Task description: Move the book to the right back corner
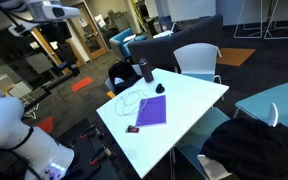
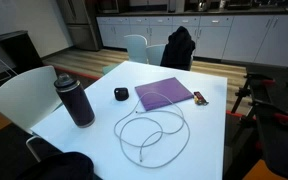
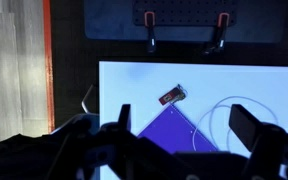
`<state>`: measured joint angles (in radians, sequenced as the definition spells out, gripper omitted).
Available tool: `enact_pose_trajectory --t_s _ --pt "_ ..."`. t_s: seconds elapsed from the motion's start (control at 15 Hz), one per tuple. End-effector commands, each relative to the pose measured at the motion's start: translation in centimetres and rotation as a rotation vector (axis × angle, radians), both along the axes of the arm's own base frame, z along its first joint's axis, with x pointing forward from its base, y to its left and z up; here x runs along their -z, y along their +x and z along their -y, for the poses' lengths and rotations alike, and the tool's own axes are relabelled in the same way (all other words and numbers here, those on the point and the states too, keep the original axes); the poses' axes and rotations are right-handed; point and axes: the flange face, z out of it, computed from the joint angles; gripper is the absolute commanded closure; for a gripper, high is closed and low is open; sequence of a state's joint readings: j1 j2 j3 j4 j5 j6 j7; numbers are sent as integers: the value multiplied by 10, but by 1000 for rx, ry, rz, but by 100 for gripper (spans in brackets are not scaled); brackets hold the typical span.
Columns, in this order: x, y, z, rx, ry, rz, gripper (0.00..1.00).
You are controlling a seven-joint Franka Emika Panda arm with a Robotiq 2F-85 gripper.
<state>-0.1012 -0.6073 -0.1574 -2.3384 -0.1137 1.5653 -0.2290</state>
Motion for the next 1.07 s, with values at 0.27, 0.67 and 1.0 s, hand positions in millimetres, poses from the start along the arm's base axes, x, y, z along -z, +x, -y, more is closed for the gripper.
enact_pose_trajectory --t_s 0.27,0.67,1.0 --pt "-1 0 0 0 0 -1 0" --pt "65 45 -12 -30 -9 92 0" --pt "165 75 -18 -76 -24 117 0"
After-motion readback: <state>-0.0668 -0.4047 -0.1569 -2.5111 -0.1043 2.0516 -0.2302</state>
